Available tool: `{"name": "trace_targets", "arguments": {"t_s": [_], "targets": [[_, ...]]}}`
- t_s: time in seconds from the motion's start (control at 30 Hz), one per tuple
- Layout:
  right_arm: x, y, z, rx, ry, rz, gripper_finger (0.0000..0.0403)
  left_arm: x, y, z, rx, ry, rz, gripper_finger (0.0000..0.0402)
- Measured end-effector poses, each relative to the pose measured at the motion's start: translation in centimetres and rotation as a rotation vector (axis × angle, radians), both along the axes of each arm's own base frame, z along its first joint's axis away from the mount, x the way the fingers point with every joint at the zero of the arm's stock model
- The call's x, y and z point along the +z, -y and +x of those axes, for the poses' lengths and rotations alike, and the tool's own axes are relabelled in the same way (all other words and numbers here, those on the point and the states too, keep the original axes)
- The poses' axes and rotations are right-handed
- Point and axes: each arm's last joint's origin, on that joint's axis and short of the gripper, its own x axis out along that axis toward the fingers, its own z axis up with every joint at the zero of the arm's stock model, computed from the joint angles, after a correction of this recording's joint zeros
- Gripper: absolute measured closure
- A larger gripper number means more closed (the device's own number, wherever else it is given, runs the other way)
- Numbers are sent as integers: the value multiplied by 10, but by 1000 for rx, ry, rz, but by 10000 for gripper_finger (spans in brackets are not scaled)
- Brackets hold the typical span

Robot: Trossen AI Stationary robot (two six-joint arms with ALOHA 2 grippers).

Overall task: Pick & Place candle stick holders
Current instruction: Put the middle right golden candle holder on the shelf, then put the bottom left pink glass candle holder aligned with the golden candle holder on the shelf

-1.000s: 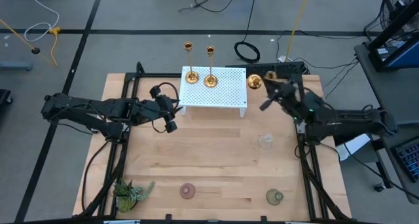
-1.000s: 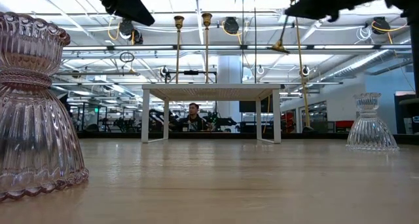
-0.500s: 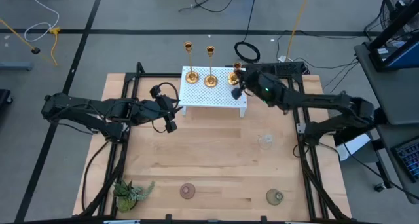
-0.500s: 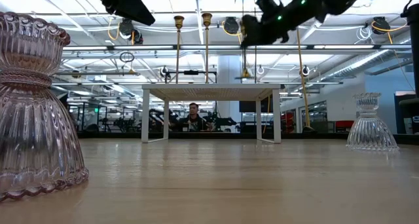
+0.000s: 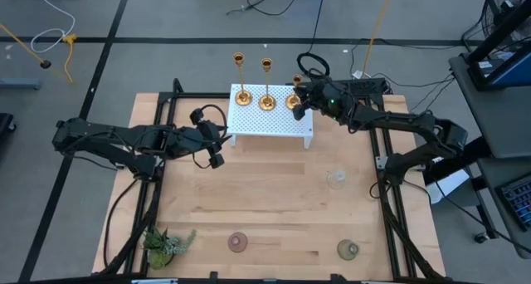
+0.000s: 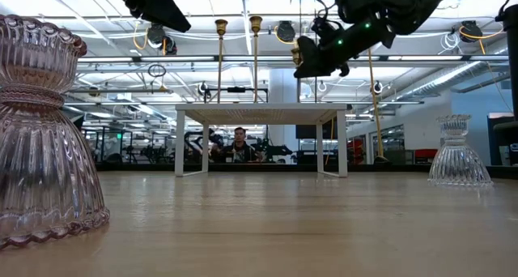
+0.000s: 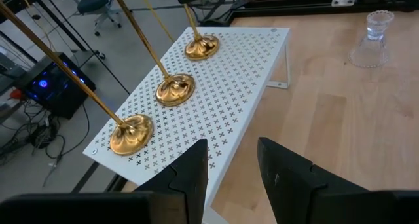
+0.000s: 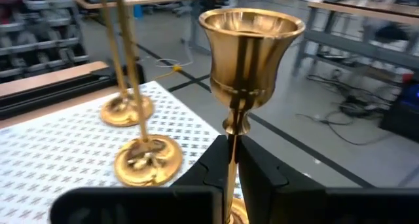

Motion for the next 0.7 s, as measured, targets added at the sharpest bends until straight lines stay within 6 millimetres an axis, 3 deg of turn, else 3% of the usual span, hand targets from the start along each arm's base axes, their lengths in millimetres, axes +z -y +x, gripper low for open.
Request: {"name": "trace_targets", "arguments": {"t_s": [0.47,0.7], "targets": [[1,1,-3,23,-13,-1,277,-3,1,-1,-37,-31,-23,261],[17,-13,-24,31,-65,31,244,-5,11,-1,-153,-47,-87,261]]}}
